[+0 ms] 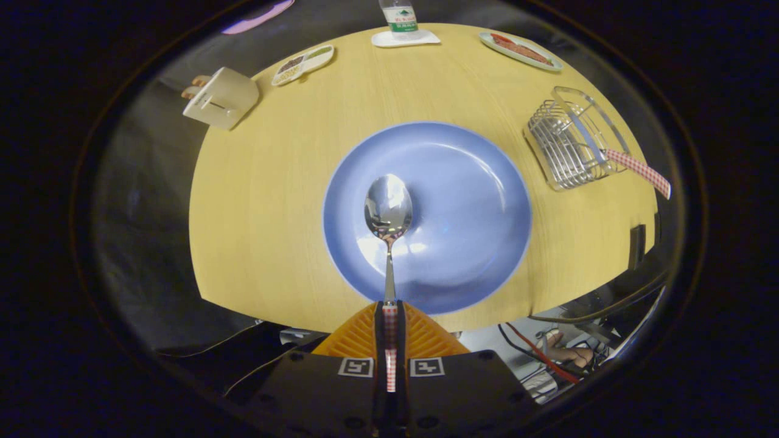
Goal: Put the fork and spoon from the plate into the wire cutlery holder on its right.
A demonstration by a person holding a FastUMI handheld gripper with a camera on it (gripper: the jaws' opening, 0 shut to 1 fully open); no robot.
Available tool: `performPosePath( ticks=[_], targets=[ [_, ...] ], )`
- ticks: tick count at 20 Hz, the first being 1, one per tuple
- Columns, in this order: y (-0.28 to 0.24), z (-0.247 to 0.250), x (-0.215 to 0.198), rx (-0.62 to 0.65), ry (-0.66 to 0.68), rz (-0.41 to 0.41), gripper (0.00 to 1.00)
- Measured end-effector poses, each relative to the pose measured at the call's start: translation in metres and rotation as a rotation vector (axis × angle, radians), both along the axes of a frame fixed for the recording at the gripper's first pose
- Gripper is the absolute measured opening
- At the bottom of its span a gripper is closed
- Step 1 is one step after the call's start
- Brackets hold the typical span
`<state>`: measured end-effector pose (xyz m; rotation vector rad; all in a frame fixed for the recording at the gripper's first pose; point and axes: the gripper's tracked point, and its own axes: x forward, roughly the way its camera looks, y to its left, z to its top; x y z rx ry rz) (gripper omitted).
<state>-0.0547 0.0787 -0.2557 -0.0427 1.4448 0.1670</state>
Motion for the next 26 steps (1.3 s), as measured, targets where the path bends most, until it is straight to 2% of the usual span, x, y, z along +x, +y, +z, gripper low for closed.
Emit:
performPosePath(
  ticks=[7, 12, 17, 21, 26],
  targets=[
    [-0.037, 0.067, 0.014, -0.084, -0.001, 0.110, 0.08],
    [-0.066, 0.116, 0.041, -0.119, 0.000, 0.094, 0.08],
    [-0.121, 0.157, 0.077, -0.236, 0.063, 0.095, 0.08],
    [-0.151, 0.158, 0.099, -0.332, 0.159, 0.122, 0.08],
    [-0.168, 0.121, 0.122, -0.415, 0.353, 0.180, 0.08]
  ],
)
